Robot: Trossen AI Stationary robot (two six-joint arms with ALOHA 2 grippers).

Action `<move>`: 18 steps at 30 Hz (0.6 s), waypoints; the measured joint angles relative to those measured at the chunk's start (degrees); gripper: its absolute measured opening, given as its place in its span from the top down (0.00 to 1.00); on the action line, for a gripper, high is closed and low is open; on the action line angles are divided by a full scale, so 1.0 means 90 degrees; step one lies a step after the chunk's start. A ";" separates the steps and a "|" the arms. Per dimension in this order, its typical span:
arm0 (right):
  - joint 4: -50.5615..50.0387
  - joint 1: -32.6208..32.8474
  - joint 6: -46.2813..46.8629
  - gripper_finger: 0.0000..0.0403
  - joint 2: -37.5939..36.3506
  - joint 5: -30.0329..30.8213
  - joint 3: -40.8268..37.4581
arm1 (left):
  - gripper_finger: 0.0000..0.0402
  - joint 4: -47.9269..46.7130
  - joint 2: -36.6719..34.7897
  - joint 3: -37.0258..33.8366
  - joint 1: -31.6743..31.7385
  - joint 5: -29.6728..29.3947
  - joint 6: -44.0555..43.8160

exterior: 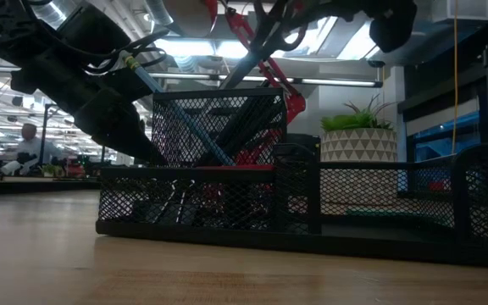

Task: Pick and place office supplies into organizer
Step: Put the black scissors into the black desk organizer

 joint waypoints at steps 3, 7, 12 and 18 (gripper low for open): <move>0.0130 0.0002 -0.0022 0.80 0.0000 -0.0029 -0.0138 | 0.78 0.0000 0.0000 0.0000 0.0002 0.0000 0.0000; 0.0450 0.0004 -0.0142 0.80 0.0002 0.0000 -0.0444 | 0.78 0.0002 0.0000 0.0000 0.0000 0.0000 0.0002; 0.0842 0.0005 -0.0210 0.80 0.0005 -0.0071 -0.0766 | 0.78 0.0005 0.0000 0.0000 0.0000 0.0000 0.0002; 0.1016 0.0061 -0.0234 0.80 0.0004 -0.0074 -0.0828 | 0.78 0.0007 0.0000 0.0000 0.0000 0.0000 -0.0003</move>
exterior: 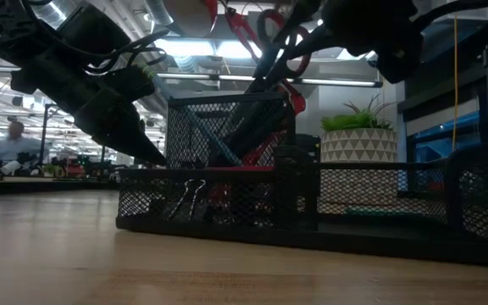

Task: Pick and place office supplies into organizer
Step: Put the black scissors into the black desk organizer

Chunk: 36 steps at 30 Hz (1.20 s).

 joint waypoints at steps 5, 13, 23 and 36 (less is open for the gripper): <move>0.0166 0.0007 -0.0147 0.80 0.0000 -0.0331 -0.0002 | 0.78 0.0000 -0.0001 0.0000 0.0001 0.0000 0.0002; 0.0548 0.0009 -0.0301 0.80 -0.0001 -0.0511 -0.0002 | 0.78 0.0000 0.0000 0.0000 0.0001 -0.0001 0.0002; 0.0576 0.0007 -0.0269 0.79 0.0000 -0.0596 -0.0002 | 0.78 0.0000 0.0000 0.0000 0.0000 0.0000 0.0005; 0.0662 0.0009 -0.0269 0.67 -0.0001 -0.0601 -0.0002 | 0.78 0.1943 0.0000 0.0000 -0.0037 0.0337 -0.0577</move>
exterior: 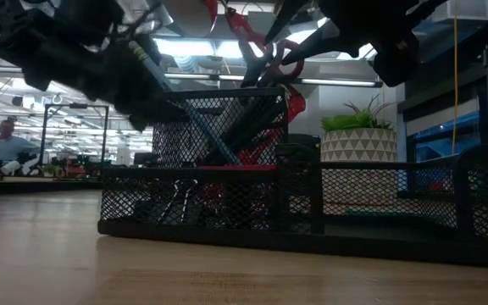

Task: Pick and place office supplies into organizer
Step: Put the black scissors into the black desk organizer

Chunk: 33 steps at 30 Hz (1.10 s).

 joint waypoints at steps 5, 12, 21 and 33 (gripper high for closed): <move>0.0000 0.0000 -0.0015 0.67 0.0000 0.0000 0.0000 | 0.78 0.0981 0.0000 0.0035 -0.0135 0.0548 -0.0295; 0.0145 0.0000 -0.0032 0.67 0.0000 0.0000 0.0001 | 0.78 0.0724 0.0194 0.0596 -0.0307 0.0559 -0.0195; 0.0199 0.0000 -0.0043 0.67 0.0000 0.0000 0.0005 | 0.71 0.0090 0.0845 0.1535 -0.0673 0.0833 -0.0118; 0.0245 0.0000 -0.0027 0.67 0.0000 -0.0002 0.0005 | 0.53 0.0026 0.0911 0.1588 -0.0920 0.0877 0.0055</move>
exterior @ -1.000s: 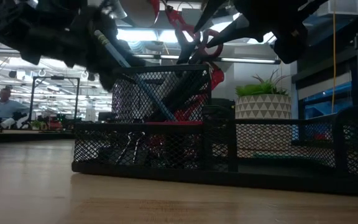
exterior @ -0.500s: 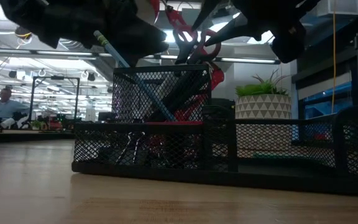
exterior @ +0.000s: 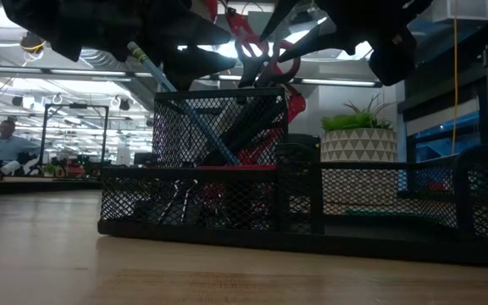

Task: Pick and place office supplies into organizer
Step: Put the black scissors into the black desk organizer

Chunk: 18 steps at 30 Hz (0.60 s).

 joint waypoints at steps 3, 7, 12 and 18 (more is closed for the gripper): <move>0.0005 0.0000 0.0007 0.67 0.0000 0.0001 0.0000 | 0.52 0.0104 0.0000 0.0001 -0.0033 -0.0026 -0.0138; 0.0007 0.0000 0.0008 0.67 0.0000 0.0000 0.0000 | 0.52 0.0171 0.0000 0.0002 -0.0032 -0.0117 -0.0529; 0.0007 0.0000 0.0008 0.67 0.0000 0.0001 0.0000 | 0.52 0.0175 0.0000 0.0002 -0.0032 -0.0277 -0.0814; 0.0007 0.0000 0.0008 0.67 0.0000 0.0001 0.0000 | 0.52 0.0179 0.0000 0.0003 -0.0032 -0.0413 -0.0822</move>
